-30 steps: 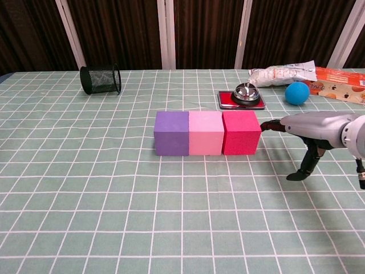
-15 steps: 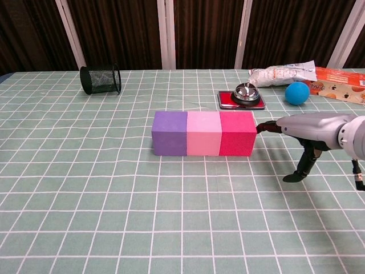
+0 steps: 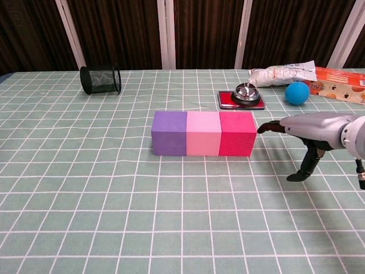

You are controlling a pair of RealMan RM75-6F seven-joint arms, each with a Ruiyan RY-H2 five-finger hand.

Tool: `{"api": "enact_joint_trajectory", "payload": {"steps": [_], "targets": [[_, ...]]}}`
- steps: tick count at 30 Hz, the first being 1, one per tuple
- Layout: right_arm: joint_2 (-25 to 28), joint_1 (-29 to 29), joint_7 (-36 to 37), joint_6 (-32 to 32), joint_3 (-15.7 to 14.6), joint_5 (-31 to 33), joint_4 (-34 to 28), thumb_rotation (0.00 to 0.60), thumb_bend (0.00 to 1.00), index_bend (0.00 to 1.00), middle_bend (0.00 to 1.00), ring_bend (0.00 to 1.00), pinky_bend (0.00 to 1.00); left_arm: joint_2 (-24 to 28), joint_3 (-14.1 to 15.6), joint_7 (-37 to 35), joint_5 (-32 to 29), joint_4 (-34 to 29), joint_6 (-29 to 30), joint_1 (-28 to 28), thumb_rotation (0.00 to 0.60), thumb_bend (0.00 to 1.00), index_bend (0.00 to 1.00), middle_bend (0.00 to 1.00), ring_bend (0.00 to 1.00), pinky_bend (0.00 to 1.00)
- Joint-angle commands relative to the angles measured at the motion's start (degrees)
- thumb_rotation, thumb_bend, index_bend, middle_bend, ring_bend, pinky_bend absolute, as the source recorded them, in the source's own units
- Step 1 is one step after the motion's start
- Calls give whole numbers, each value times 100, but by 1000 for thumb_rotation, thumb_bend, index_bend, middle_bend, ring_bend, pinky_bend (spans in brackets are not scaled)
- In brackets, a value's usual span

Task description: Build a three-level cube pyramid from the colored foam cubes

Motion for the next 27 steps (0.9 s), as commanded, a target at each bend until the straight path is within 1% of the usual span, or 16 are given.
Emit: {"api": "enact_joint_trajectory", "payload": {"steps": [1,5,9,16,22,27], "targets": [[17,-17,-10,45,-9,-9,-10,600,253,24,50,49,61,-3,-4,14,-10,-5,-4,-7,600,131,0,0,0,0],[82,-86,1,158,-40,-70,-70,600,254,0,49,49,61,1,1,0,-2,2,1,1,600,131,0,0,0,0],[219,-203,55,328,-66,-160,-170,600,254,0,46,49,60,7,8,-11,-4,13,-1,8,600,131,0,0,0,0],[635,-531,325,688,-75,-414,-383,600,254,0,23,39,60,0,20,3,0,41,17,21,600,131,0,0,0,0],[1029,-813,572,852,-84,-492,-560,600,254,0,2,21,60,-25,24,33,8,65,47,31,600,126,0,0,0,0],[1306,-1043,753,895,-153,-578,-713,600,253,0,0,4,20,-44,21,95,31,48,77,27,600,109,0,0,0,0]]}}
